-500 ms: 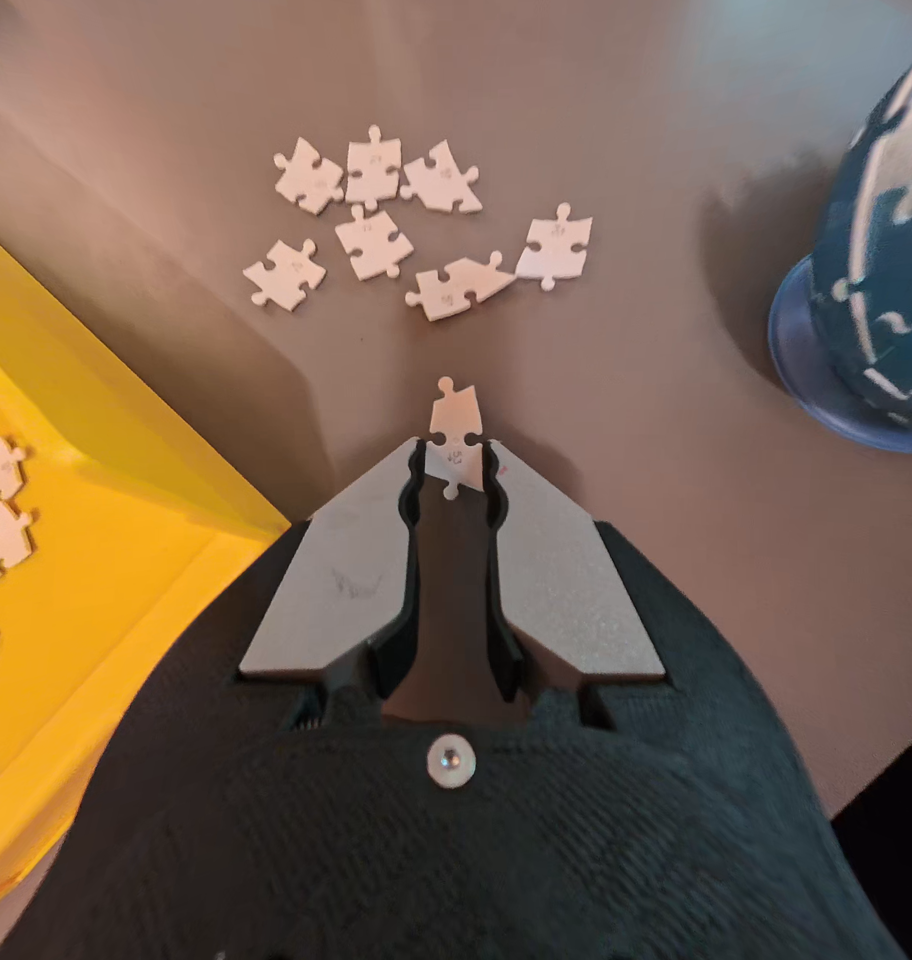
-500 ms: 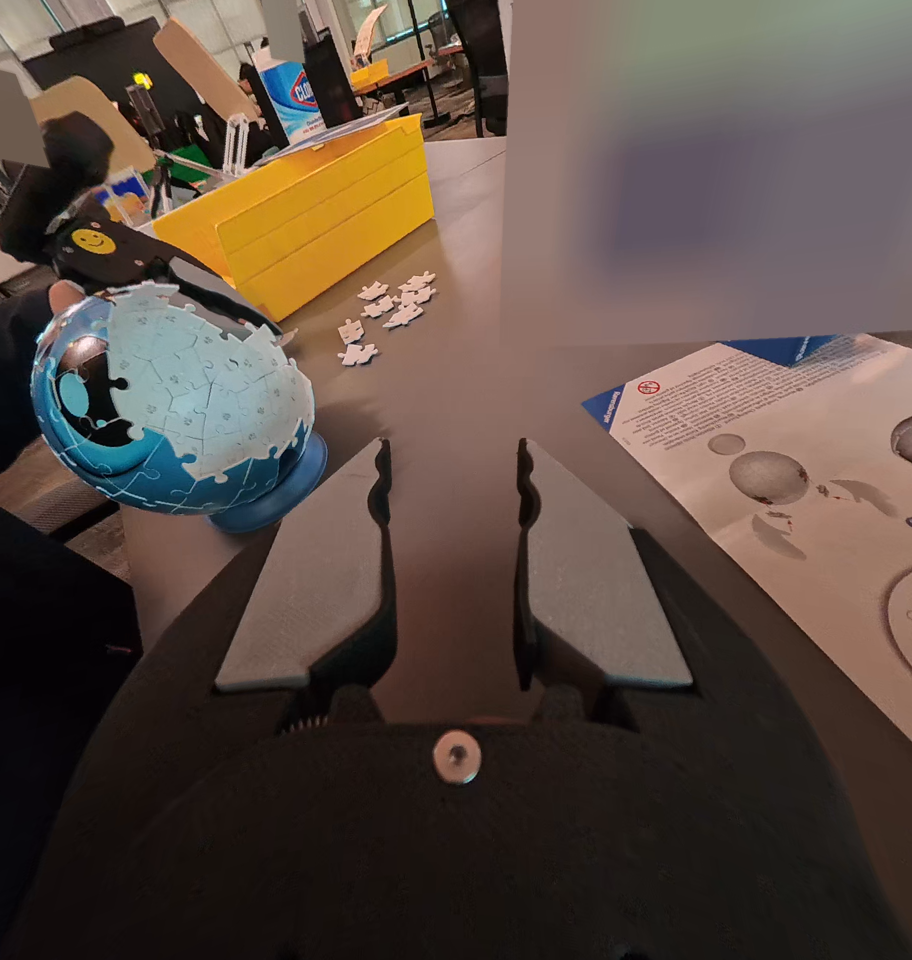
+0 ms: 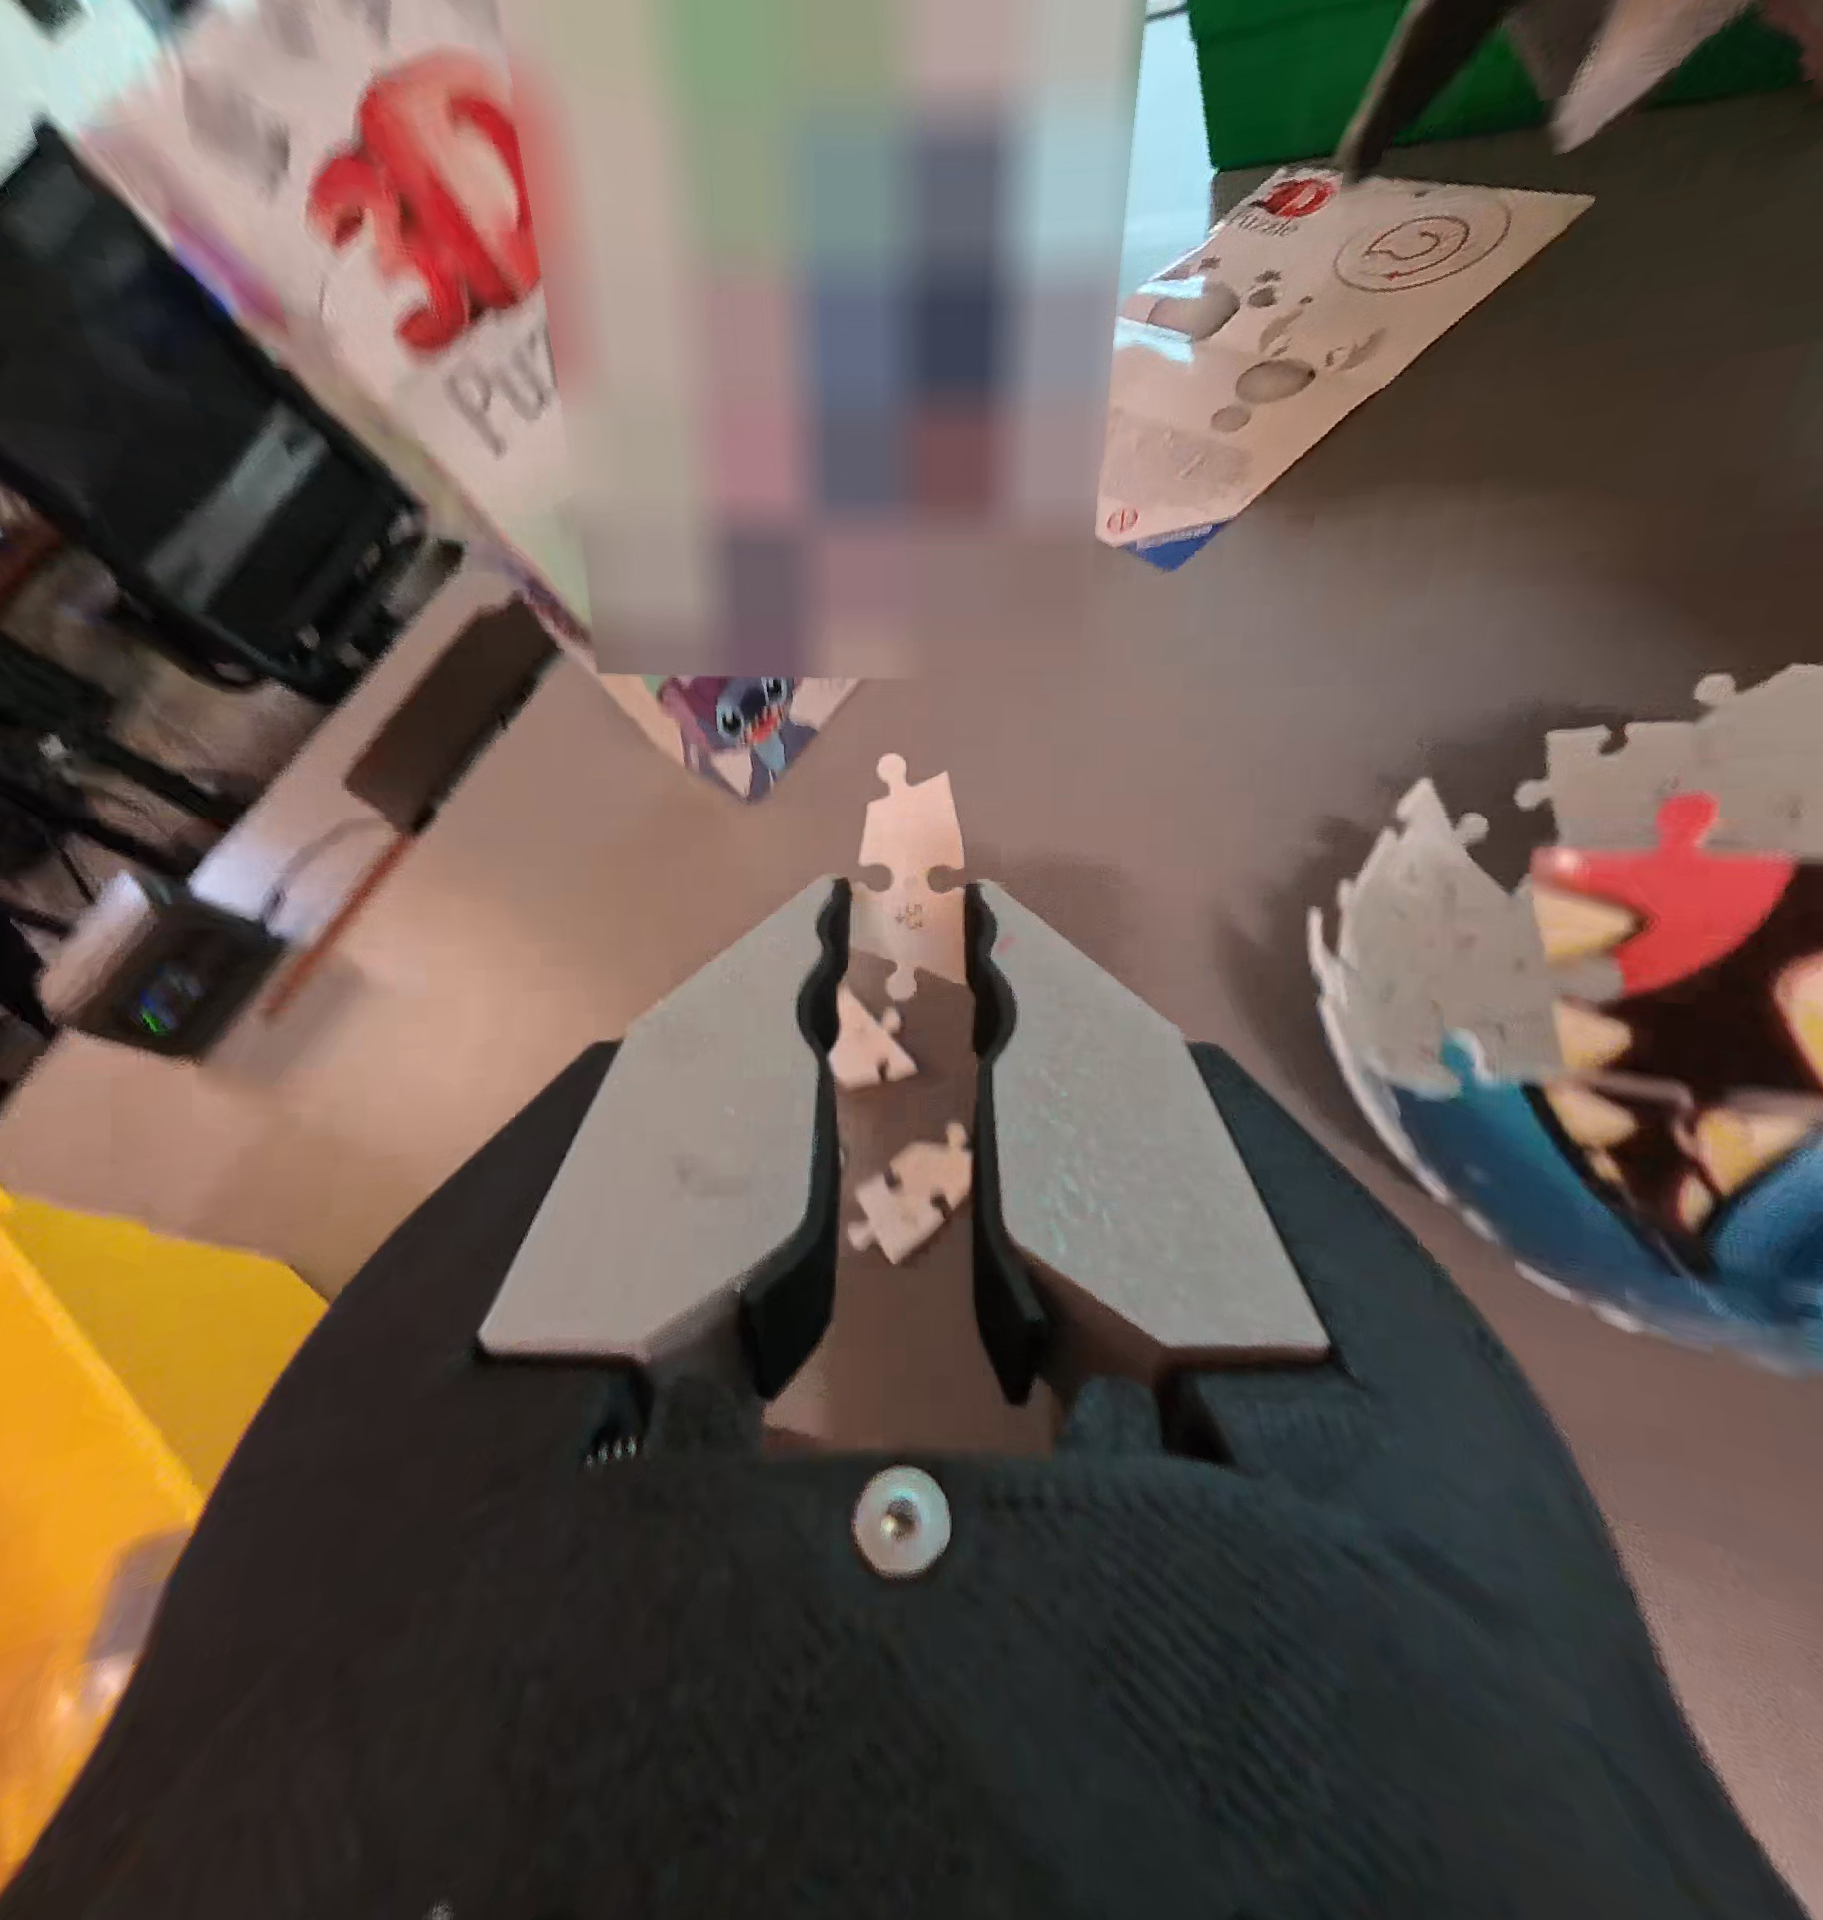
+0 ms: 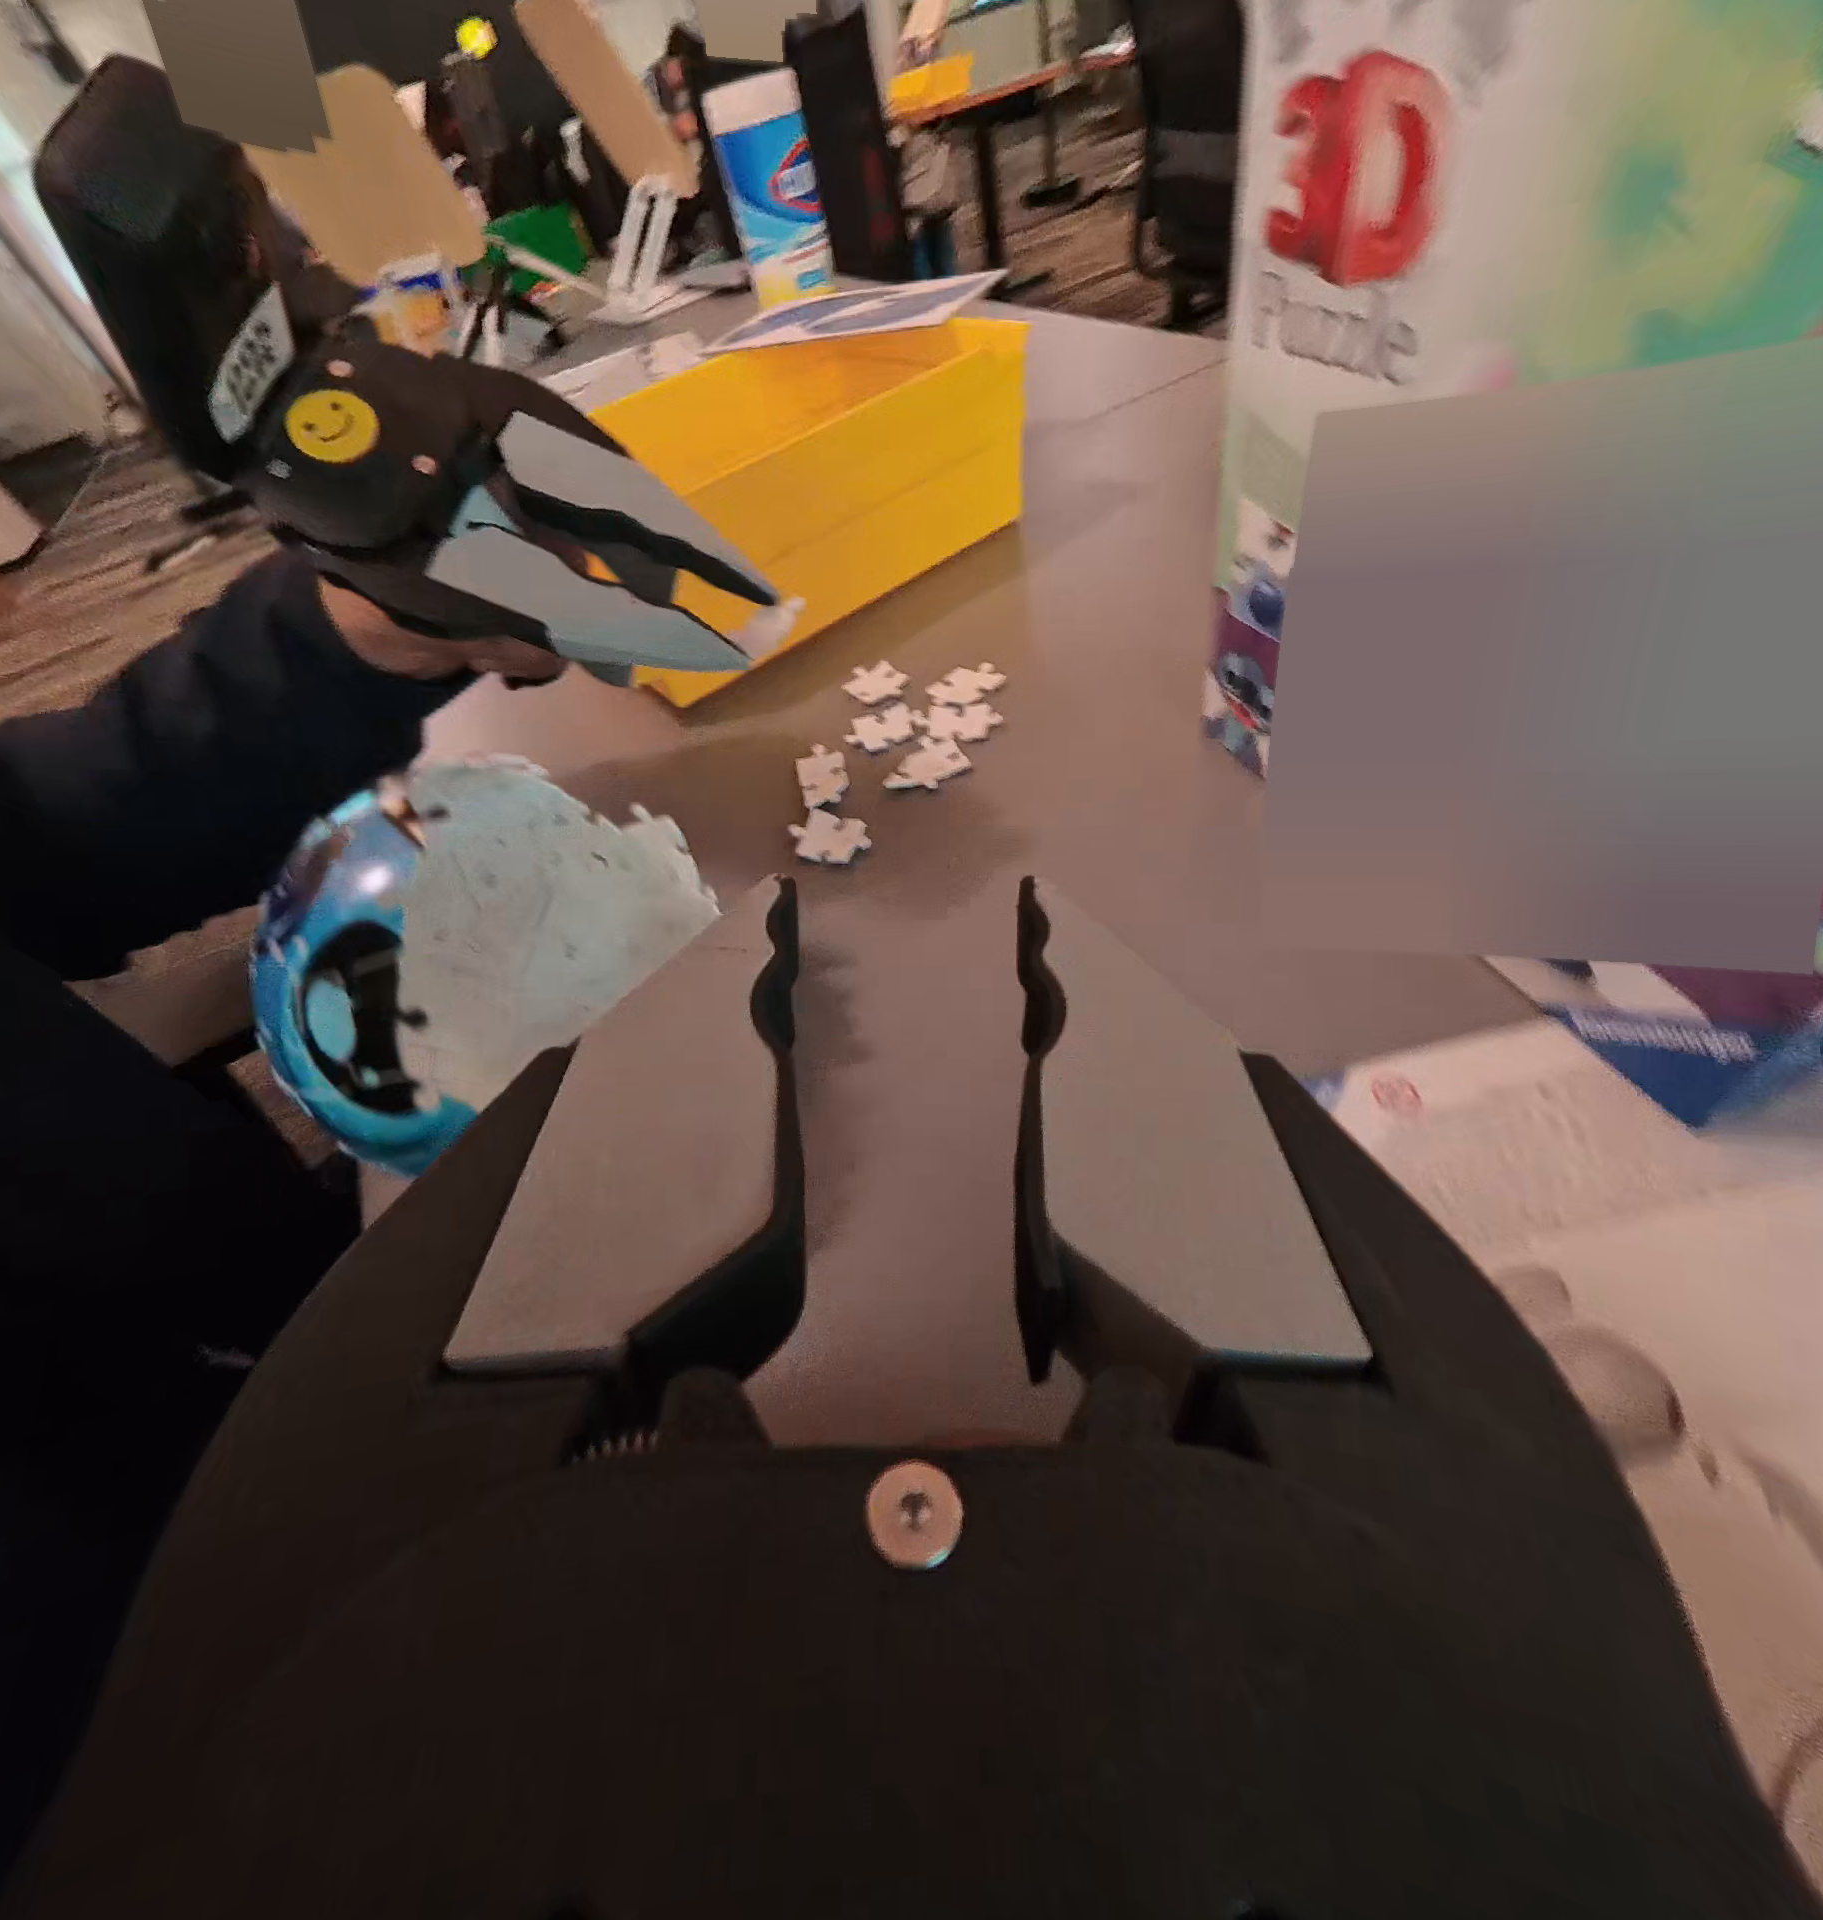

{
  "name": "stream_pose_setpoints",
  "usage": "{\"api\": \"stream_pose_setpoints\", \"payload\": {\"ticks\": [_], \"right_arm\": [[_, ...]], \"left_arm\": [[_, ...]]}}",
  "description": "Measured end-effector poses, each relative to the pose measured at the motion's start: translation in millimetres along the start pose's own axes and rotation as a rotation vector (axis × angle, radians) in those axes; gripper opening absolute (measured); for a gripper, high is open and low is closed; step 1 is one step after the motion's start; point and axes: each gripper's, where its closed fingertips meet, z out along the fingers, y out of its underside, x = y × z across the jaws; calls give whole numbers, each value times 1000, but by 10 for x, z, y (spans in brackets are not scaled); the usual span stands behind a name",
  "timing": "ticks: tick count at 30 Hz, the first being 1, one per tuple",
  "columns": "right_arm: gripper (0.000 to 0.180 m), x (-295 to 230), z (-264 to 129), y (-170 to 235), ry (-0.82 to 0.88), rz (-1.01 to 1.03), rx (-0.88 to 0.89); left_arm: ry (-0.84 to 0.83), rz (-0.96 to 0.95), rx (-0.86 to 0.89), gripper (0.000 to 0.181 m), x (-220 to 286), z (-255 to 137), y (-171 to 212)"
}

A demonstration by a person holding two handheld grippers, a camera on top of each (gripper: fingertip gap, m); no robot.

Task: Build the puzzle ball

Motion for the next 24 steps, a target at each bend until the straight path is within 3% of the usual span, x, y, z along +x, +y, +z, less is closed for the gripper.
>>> {"api": "stream_pose_setpoints", "payload": {"ticks": [4, 9, 15, 17, 19, 24], "right_arm": [[39, -66, 447, -181, -97, 6, -113], [39, 0, 850, -207, -205, 142, -142], [13, 96, 940, -197, -256, 232, -122], [17, 118, 983, -128, -246, 236, -150], [3, 94, 1011, -123, -268, 246, -135], [0, 131, 1037, -53, -232, 212, -142]], "left_arm": [[-1, 151, 100, 20, 36, 205, -362], [21, 201, 129, 20, 75, 433, -476], [-8, 276, 128, 20, 94, 552, -456], [6, 271, 140, 20, 132, 571, -460], [19, 261, 133, 20, 164, 601, -437], [17, 250, 106, 14, 187, 602, -371]]}}
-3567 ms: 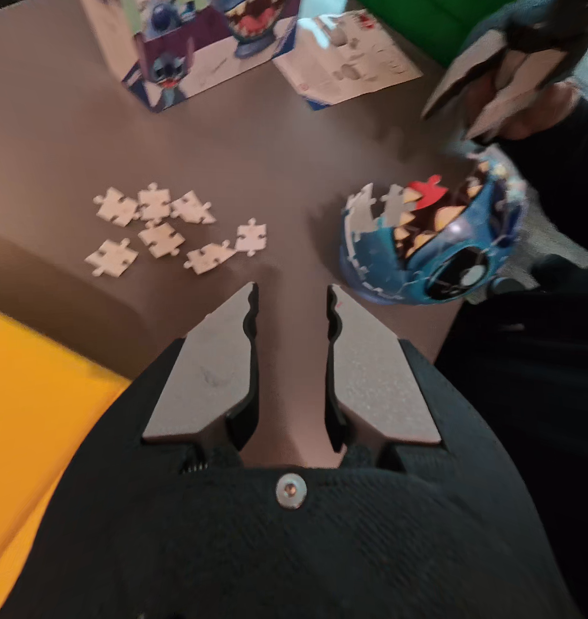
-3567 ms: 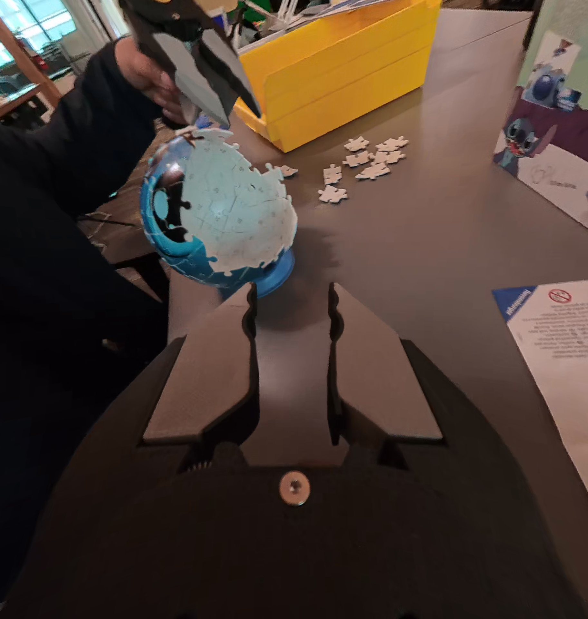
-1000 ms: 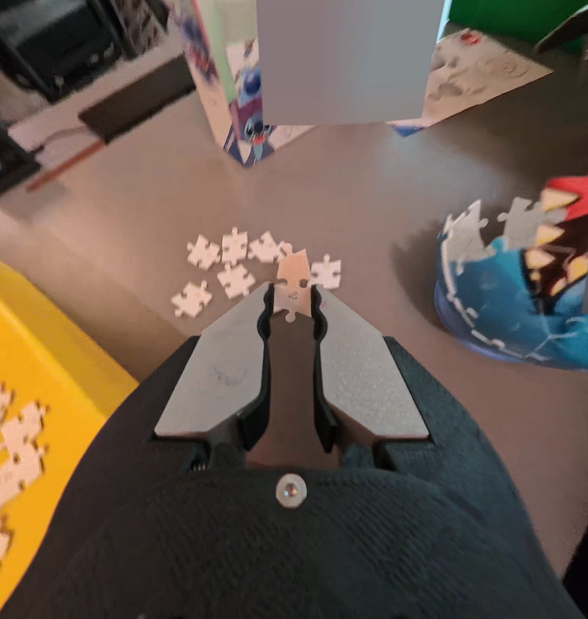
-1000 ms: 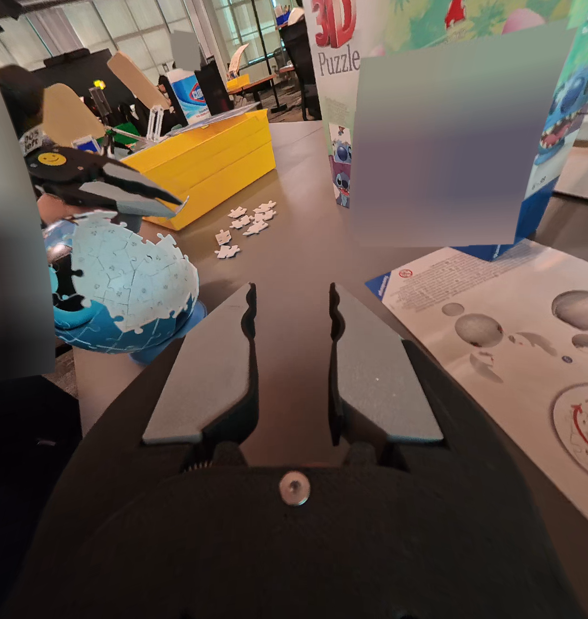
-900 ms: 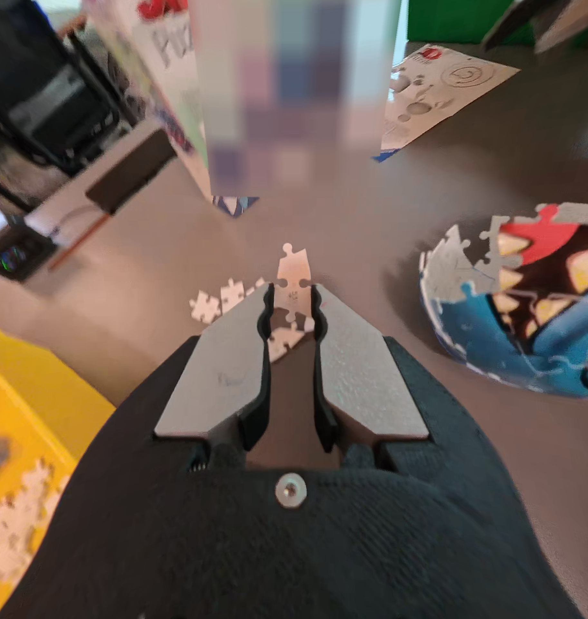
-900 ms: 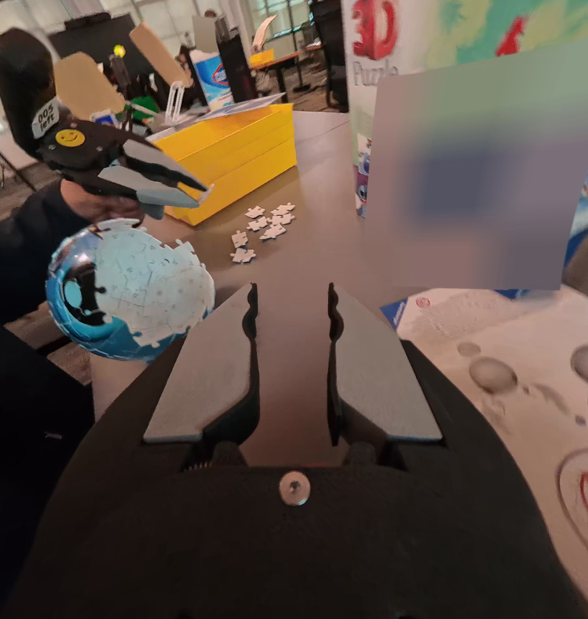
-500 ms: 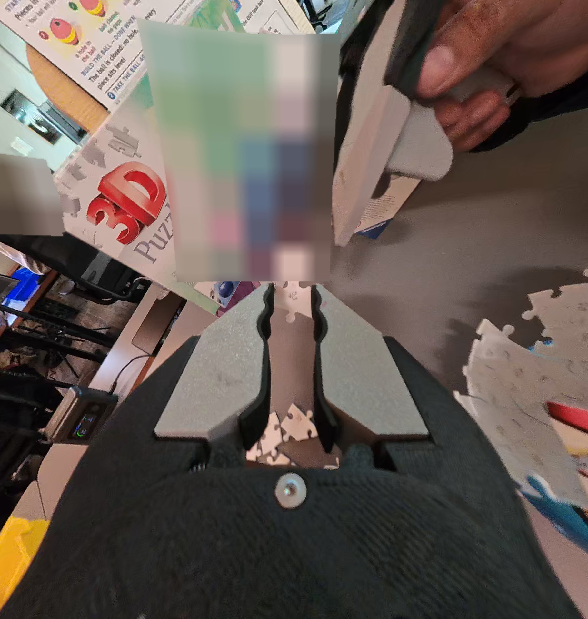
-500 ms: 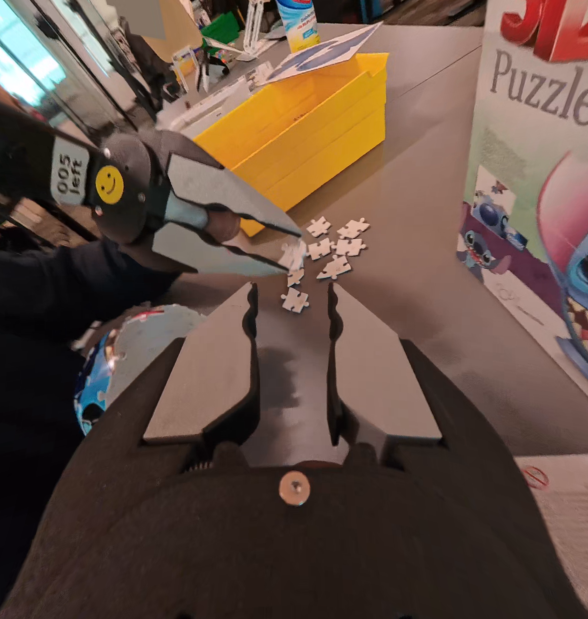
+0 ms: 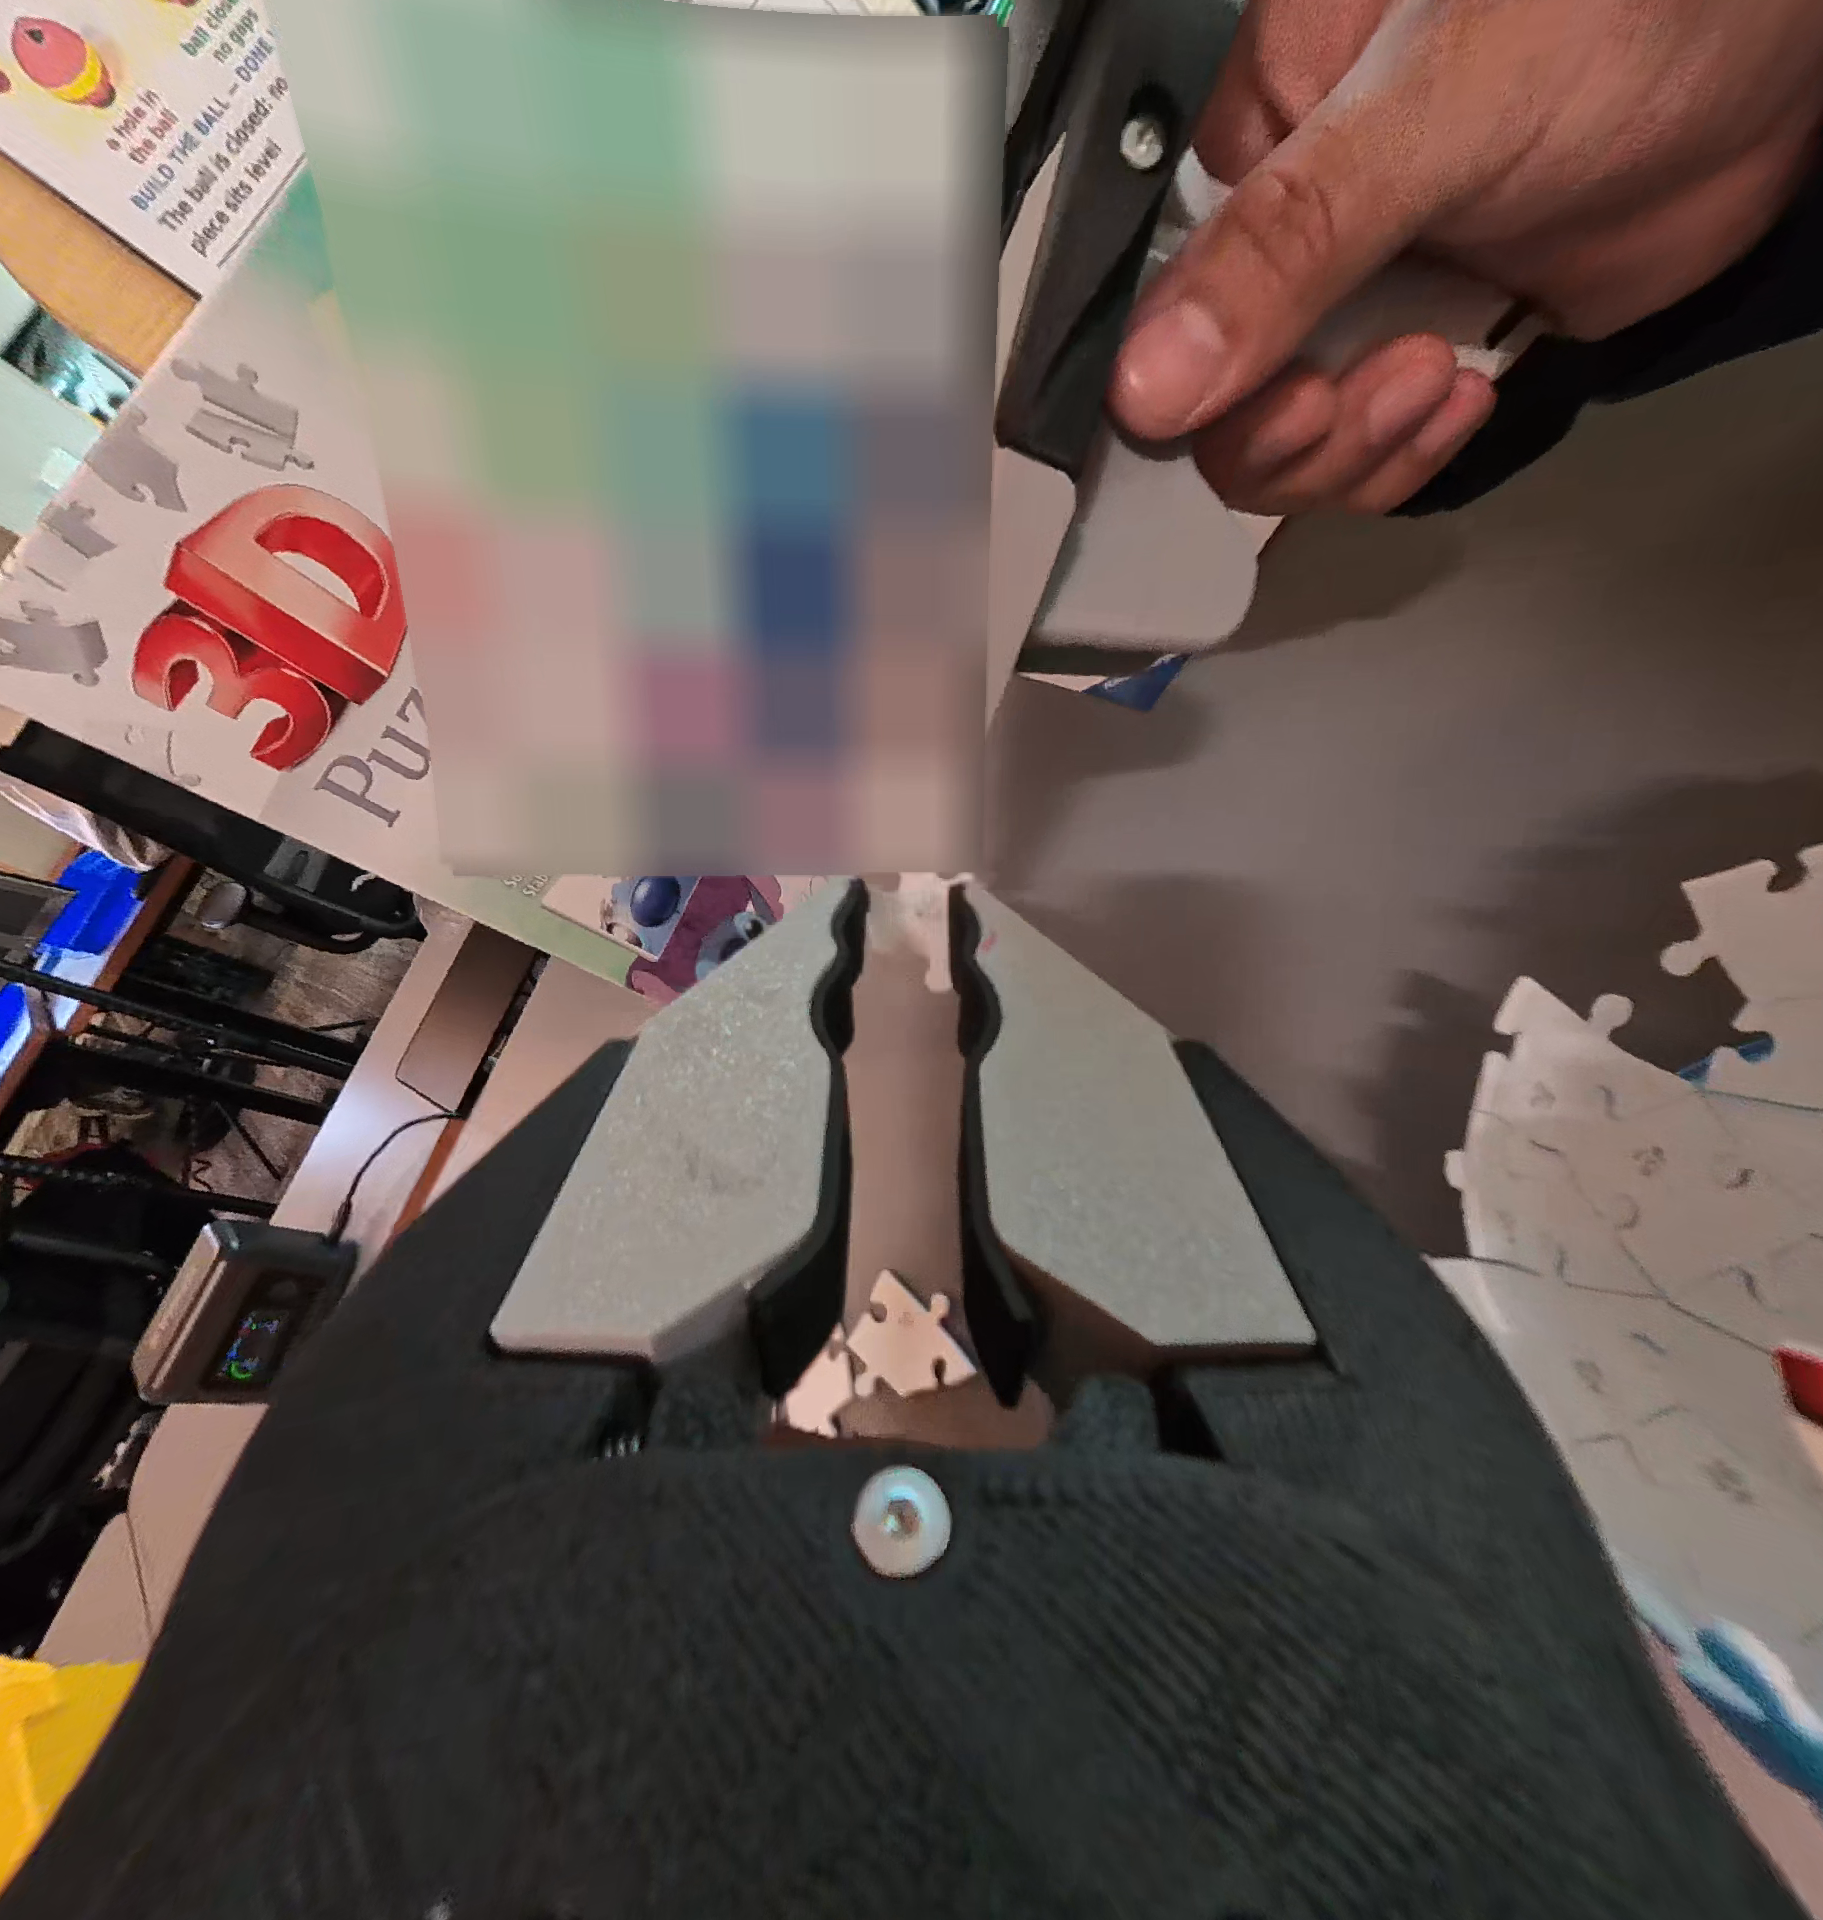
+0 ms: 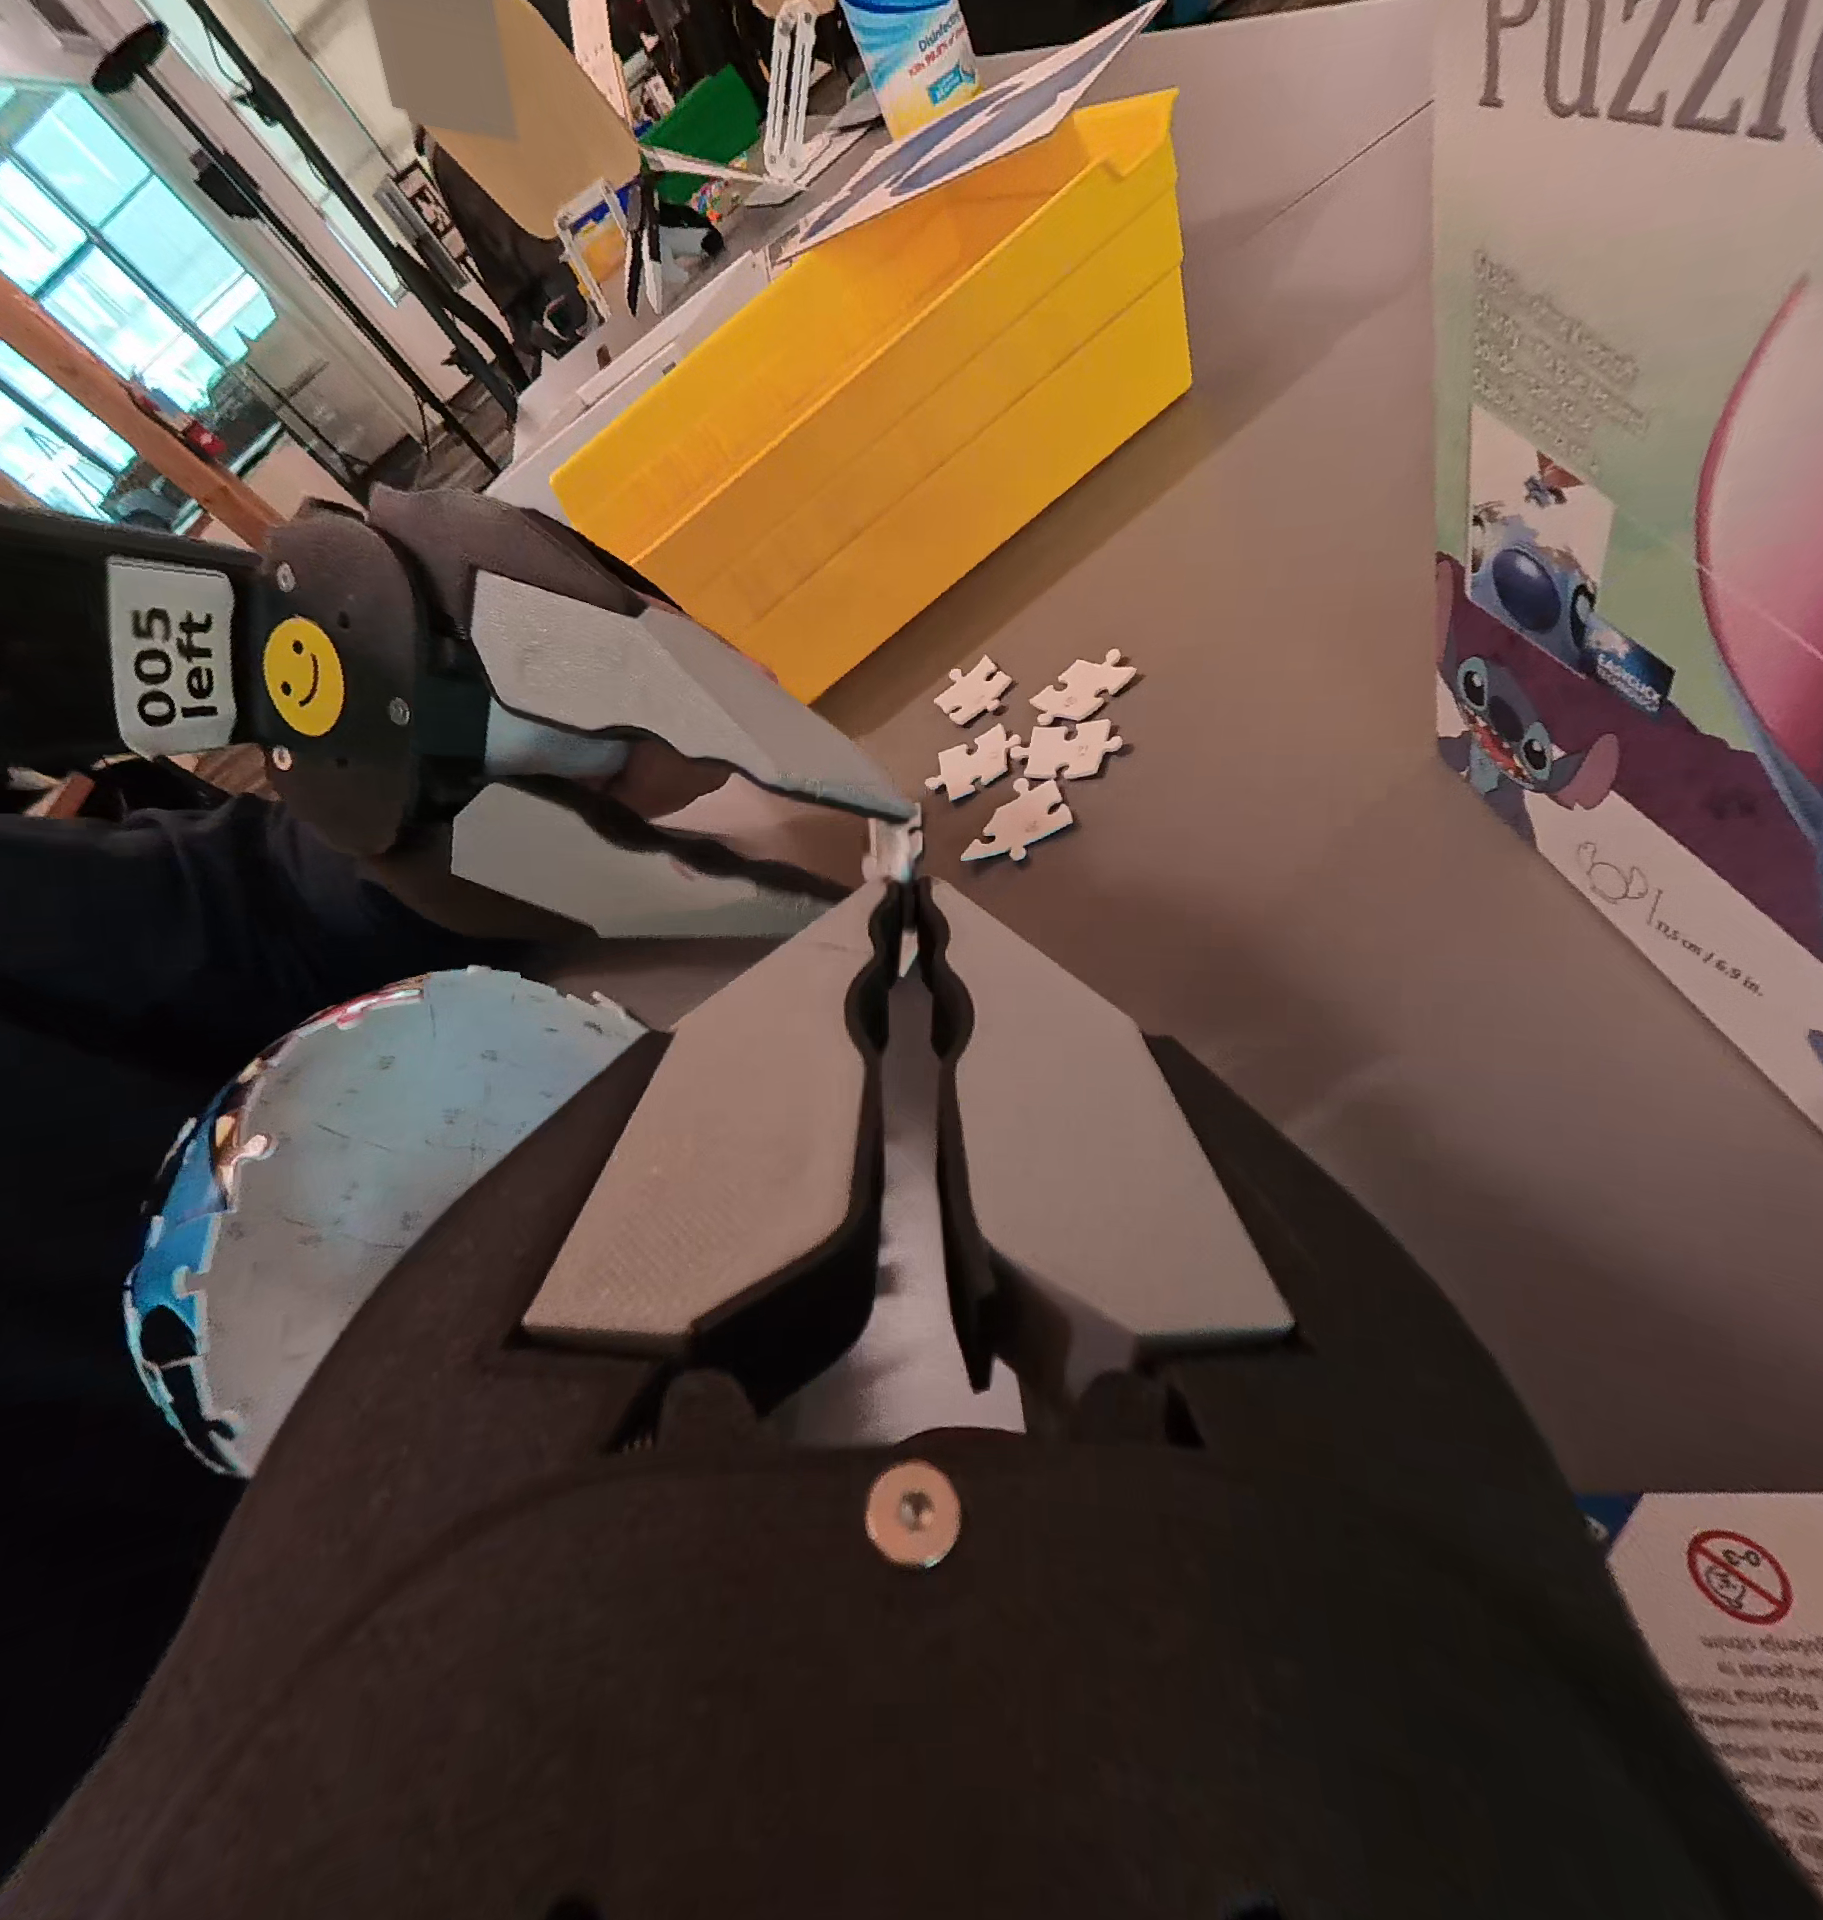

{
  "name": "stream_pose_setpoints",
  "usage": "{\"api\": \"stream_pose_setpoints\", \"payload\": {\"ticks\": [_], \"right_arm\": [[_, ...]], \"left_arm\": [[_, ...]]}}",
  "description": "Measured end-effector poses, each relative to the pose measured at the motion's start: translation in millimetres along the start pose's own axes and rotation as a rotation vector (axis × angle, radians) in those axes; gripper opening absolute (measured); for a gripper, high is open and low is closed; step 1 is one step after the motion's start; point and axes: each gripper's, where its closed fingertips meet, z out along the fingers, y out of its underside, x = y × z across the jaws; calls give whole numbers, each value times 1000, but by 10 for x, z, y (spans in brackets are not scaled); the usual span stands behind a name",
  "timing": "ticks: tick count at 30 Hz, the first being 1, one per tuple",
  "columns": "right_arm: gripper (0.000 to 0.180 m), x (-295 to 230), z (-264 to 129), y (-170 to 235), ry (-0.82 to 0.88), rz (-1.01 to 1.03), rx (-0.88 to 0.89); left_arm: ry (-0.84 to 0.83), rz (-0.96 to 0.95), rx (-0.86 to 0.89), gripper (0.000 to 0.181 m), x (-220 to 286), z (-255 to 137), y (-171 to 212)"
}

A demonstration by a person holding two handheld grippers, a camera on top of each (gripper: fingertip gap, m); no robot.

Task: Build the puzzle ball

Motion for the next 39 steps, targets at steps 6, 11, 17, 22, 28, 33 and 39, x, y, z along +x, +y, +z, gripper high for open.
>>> {"api": "stream_pose_setpoints", "payload": {"ticks": [6, 11, 17, 22, 28, 33, 39], "right_arm": [[0, -31, 21, 67, 45, -81, -33], [0, -48, -10, 75, 37, -80, -8], [0, -58, 6, 87, 34, -104, -8], [0, -106, 37, 95, 14, -122, -4], [0, -228, 97, 148, -38, -147, -33], [0, -219, 90, 179, -34, -162, -51], [0, -228, 93, 161, -62, -127, -28]], "left_arm": [[65, -76, 21, 11, 96, -79, 36], [150, -244, 51, 20, 94, -77, 82], [241, -365, 79, 28, 152, -64, 90], [274, -403, 94, 28, 186, -64, 74], [311, -405, 108, 14, 274, -52, 39], [345, -444, 109, 12, 303, -40, 42], [368, -483, 123, 10, 289, -55, 29]]}}
